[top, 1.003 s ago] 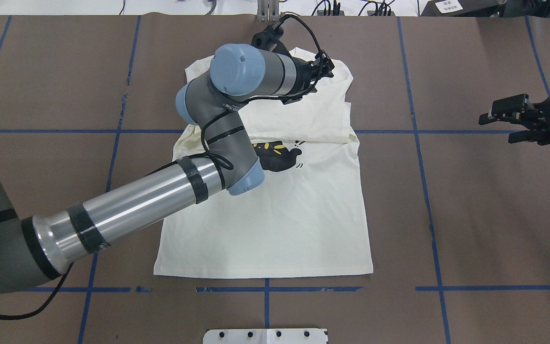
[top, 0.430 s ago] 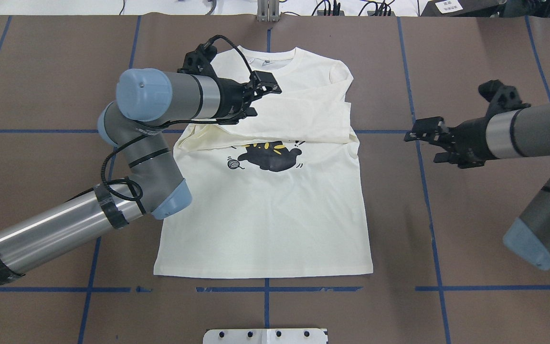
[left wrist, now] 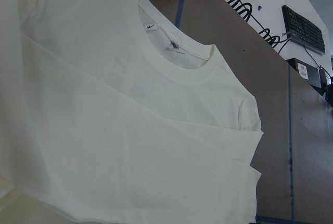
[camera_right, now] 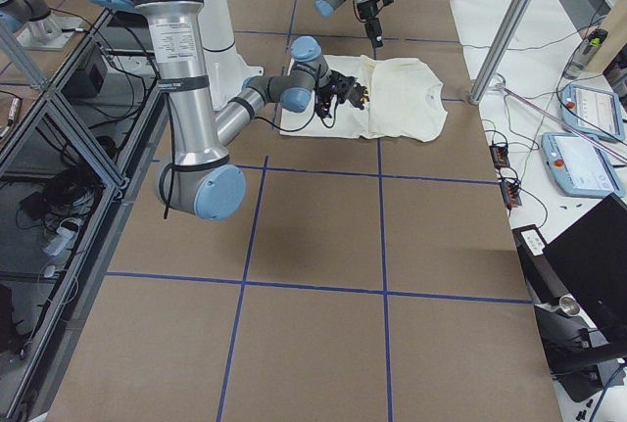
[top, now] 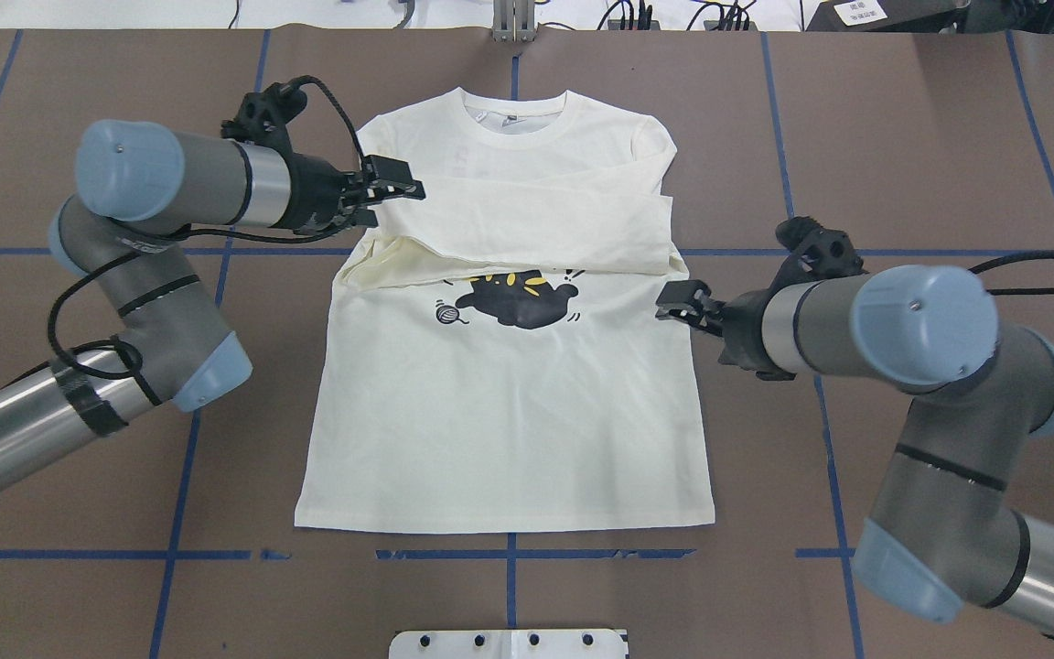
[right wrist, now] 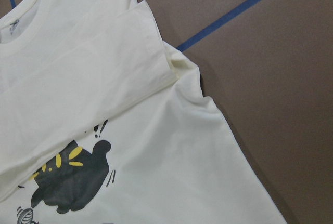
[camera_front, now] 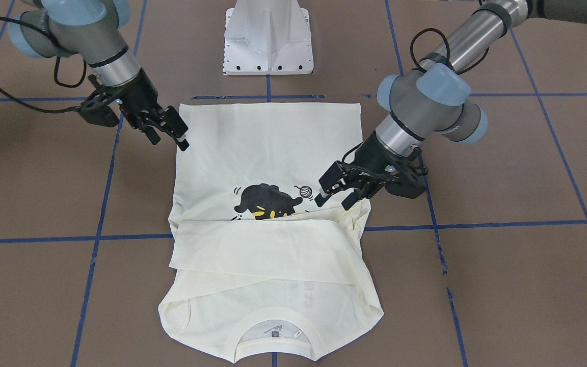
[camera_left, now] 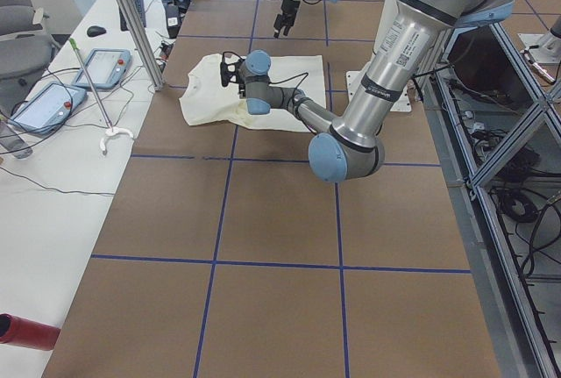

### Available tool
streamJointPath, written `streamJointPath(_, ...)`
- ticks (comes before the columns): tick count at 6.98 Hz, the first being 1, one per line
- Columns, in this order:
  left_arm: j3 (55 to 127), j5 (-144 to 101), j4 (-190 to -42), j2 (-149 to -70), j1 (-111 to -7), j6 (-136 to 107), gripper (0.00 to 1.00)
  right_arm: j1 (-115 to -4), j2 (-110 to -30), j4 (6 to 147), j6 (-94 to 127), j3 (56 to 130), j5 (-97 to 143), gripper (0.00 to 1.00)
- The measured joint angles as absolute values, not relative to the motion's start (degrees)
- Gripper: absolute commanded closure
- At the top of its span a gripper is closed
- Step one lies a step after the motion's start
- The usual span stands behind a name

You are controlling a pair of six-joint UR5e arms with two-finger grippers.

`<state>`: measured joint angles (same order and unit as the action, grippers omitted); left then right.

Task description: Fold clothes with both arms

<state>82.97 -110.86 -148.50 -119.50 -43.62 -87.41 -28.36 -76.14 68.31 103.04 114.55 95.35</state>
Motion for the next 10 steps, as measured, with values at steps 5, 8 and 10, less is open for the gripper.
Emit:
streamJointPath(5, 86.4, -111.0, -143.2, -112.6, -47.1, -74.6, 0.14, -7.2, -77.1, 86.5, 118.6, 122.9, 75.2, 0.06)
streamJointPath(8, 86.3, -109.3, -143.0, -112.3, -47.0, -74.2, 0.14, -5.9, -80.7, 86.9, 122.0, 123.2, 75.7, 0.13)
streamJointPath(10, 86.3, -108.6, -143.0, -112.2, -47.1, -74.2, 0.14, -5.4, -81.9, 86.8, 124.0, 123.1, 76.5, 0.18)
